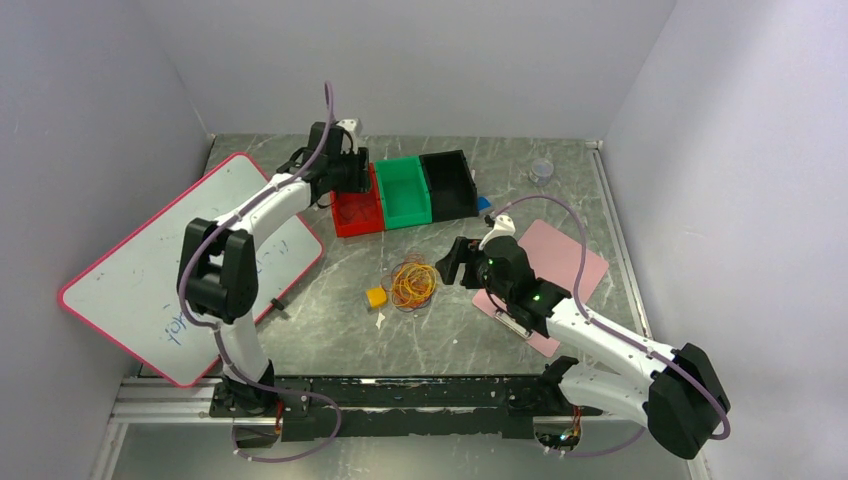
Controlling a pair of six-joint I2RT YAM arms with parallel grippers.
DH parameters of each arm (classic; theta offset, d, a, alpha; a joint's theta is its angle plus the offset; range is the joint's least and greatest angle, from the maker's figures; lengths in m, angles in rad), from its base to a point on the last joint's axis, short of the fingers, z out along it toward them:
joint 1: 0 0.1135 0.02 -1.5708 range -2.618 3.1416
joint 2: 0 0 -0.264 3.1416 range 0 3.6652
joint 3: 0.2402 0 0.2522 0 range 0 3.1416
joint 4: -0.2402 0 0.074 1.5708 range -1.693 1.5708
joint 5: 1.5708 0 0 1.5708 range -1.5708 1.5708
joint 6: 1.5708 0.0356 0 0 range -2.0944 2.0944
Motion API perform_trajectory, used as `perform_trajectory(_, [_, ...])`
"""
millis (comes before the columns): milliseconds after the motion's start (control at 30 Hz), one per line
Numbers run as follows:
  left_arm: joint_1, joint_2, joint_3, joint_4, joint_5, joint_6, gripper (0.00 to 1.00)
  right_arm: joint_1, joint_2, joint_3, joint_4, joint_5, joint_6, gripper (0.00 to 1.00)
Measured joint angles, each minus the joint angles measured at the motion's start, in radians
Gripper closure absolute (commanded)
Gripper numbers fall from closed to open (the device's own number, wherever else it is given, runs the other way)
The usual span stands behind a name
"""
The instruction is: Untangle the cables
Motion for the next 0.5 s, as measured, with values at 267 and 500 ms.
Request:
perform_trajectory(267, [0.000,0.109,0.024,-0.006,0.013,0.002,0.64,0.000,0.000,-0.010,0.007,-0.004,0.004,0.19])
perform_trajectory(500, [0.000,0.154,0.058,-0.006,-0.001,0.012,0.86,0.000,0.000,-0.011,0.007,-0.011,0.004,0.19])
